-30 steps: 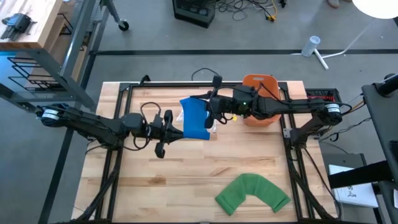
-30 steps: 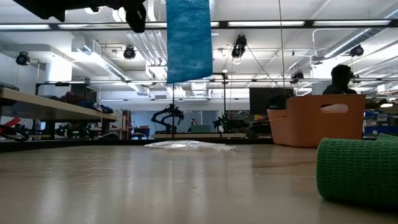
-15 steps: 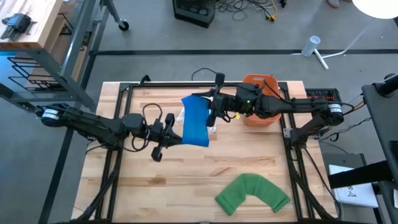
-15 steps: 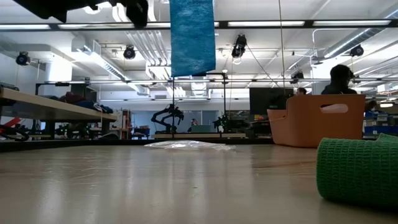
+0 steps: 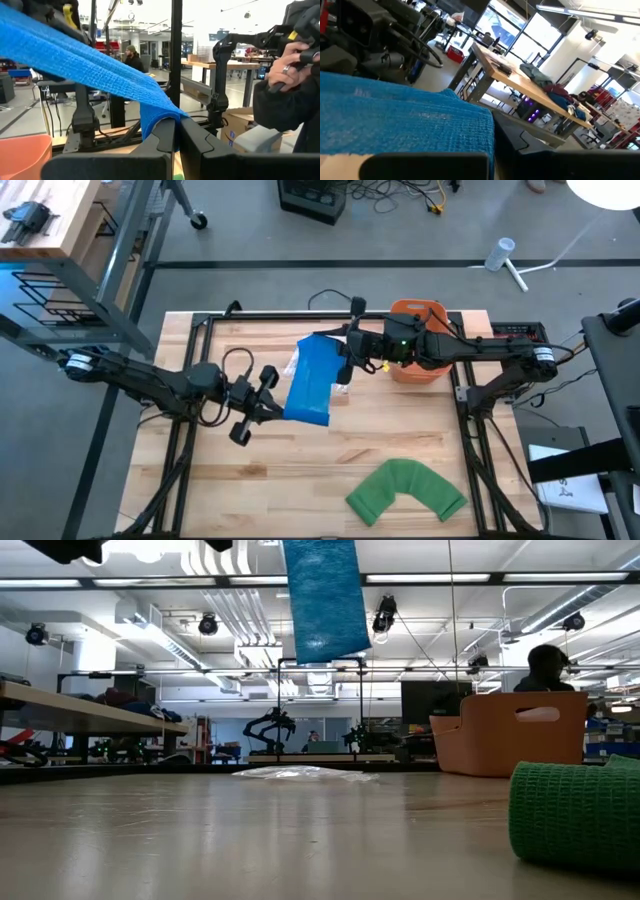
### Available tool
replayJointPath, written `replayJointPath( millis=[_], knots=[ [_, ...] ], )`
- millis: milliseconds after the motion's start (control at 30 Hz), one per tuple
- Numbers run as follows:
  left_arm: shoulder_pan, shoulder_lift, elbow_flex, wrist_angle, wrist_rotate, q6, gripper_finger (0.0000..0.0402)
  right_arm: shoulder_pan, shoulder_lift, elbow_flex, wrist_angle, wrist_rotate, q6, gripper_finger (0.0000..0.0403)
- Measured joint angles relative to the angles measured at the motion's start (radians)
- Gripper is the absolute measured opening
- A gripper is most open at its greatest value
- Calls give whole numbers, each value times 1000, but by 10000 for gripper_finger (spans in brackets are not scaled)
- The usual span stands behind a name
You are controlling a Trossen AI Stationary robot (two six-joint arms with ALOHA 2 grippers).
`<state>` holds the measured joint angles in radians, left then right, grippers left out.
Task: Roll bandage
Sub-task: Roll the blue bandage
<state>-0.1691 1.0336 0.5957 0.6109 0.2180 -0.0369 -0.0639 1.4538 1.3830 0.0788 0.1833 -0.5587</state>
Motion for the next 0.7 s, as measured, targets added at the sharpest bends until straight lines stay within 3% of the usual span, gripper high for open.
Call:
replayJointPath(
  millis=[367, 567, 700],
  knots=[
    [-5, -50, 8, 20, 0, 15, 2, -2, -6, -70, -25, 0, 120, 0],
    [-5, -48, 92, 26, -10, 59, 2, -2, 9, -112, -10, -66, 256, 0],
    [-5, -29, 157, 5, -78, 63, 1, 3, 44, -127, -16, -89, 288, 0]
  ],
)
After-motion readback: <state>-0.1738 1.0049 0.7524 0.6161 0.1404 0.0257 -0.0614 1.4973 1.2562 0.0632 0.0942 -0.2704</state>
